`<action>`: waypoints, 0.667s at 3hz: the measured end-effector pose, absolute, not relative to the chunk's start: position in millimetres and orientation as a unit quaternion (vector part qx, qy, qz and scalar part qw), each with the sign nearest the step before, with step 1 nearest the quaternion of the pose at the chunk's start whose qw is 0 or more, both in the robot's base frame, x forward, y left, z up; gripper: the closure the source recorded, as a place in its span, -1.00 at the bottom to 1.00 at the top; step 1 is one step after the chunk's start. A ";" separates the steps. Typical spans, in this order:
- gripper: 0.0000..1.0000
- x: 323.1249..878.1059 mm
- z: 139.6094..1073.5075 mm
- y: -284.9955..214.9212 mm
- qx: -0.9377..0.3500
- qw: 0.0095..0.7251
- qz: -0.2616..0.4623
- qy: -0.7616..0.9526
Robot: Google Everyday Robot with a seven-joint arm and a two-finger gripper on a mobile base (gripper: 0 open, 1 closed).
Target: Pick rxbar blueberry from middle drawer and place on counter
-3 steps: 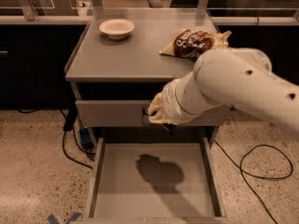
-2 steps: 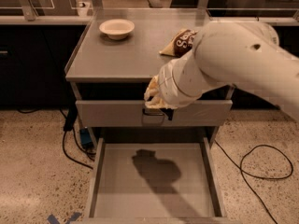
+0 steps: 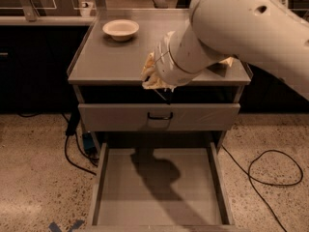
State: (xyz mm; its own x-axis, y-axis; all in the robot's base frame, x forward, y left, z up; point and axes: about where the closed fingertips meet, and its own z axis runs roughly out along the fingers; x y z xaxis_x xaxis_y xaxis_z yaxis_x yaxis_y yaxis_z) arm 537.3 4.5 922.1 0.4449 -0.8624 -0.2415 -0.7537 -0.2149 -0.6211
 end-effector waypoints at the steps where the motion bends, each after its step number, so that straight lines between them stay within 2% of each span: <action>1: 1.00 560.1 933.5 10.7 -0.790 0.342 -0.094 0.501; 2: 1.00 602.1 946.5 21.2 -0.813 0.325 -0.113 0.469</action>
Offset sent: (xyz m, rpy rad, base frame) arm 0.1199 0.0330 0.0432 -0.1866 -0.0967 0.1677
